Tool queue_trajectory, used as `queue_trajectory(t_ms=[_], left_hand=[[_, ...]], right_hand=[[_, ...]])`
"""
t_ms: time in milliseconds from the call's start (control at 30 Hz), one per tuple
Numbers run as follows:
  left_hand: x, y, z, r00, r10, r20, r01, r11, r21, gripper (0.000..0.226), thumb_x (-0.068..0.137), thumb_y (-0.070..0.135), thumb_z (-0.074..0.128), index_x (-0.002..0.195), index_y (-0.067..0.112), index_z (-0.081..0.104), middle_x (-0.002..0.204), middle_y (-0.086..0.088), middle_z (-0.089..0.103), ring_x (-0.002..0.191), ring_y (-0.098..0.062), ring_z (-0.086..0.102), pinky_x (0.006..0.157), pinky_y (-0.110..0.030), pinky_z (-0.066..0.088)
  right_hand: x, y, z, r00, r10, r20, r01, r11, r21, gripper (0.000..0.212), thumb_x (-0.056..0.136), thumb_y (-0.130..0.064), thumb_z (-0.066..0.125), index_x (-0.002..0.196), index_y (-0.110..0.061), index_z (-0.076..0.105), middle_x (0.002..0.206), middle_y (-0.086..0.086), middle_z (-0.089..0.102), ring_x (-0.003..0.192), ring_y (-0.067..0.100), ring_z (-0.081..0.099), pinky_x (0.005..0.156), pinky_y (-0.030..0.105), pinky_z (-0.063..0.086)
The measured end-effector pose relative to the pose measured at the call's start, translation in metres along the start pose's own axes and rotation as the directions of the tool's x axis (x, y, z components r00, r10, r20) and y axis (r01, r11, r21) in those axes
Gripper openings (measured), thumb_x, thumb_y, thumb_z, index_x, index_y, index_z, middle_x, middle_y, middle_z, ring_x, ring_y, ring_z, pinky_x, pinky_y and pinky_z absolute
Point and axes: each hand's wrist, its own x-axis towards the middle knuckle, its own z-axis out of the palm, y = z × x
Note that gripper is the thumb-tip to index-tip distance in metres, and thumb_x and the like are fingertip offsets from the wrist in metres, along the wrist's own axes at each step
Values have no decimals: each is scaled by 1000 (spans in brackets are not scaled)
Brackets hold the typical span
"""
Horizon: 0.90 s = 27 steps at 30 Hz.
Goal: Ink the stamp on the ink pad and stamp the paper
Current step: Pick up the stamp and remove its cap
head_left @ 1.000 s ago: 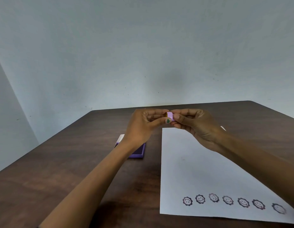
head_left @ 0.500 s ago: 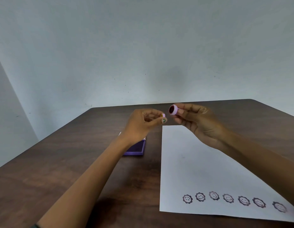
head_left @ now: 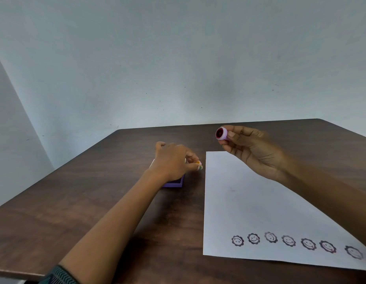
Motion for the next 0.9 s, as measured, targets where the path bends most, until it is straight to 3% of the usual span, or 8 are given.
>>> queue_trajectory(t_ms=[200,433,567,667,733,833,900], left_hand=[[2,-4,4,999,-14,45,12,999,31,34,80,63,56,100,40,69,97,16,70,101,-8,57,101,-41,17],[2,-2,-2,999,-32,38,33,999,-24,37,82,66,50,104,42,68,101,19,69,101,-7,57,90,-34,17],[1,-10,-30,994,-82,72,97,968,-231,21,83,64,49,87,50,65,96,28,62,96,2,55,91,-34,26],[-5,-28,-48,984,-56,169,134,856,-499,13,85,51,57,94,47,65,101,24,64,98,9,58,86,-13,40],[-13,-43,-56,973,-37,228,157,831,-534,26,80,53,59,103,44,65,105,25,63,98,15,55,79,-6,38],[-27,-72,-58,960,-60,275,207,813,-544,50,66,59,62,114,44,61,116,23,60,108,8,53,90,-17,40],[-36,-87,-55,951,-60,302,236,772,-590,52,65,53,65,115,46,57,119,23,58,110,6,53,91,-16,42]], right_hand=[[0,0,0,1000,-7,-7,6,1000,-22,18,85,0,55,92,-10,69,75,-1,76,69,9,71,63,17,57],[-2,0,2,1000,-1,-21,0,1000,-23,17,85,-1,56,89,-12,69,73,-2,76,68,9,71,63,17,57],[-3,1,3,1000,2,-30,-4,999,-38,17,84,-1,57,87,-12,70,75,-1,75,67,9,70,62,17,57],[-2,3,2,999,7,-44,-10,998,-68,17,83,-1,58,89,-11,70,84,4,72,70,10,69,64,17,58],[-2,4,2,999,10,-41,-14,996,-93,16,84,-2,58,92,-10,70,87,5,71,71,11,68,65,17,58],[-1,5,2,1000,18,-15,-20,985,-170,18,85,-4,58,99,-7,68,86,5,72,70,10,68,64,17,57],[-3,6,5,999,17,29,-8,958,-288,18,83,-8,61,99,-9,69,88,7,73,71,10,68,64,18,57]])
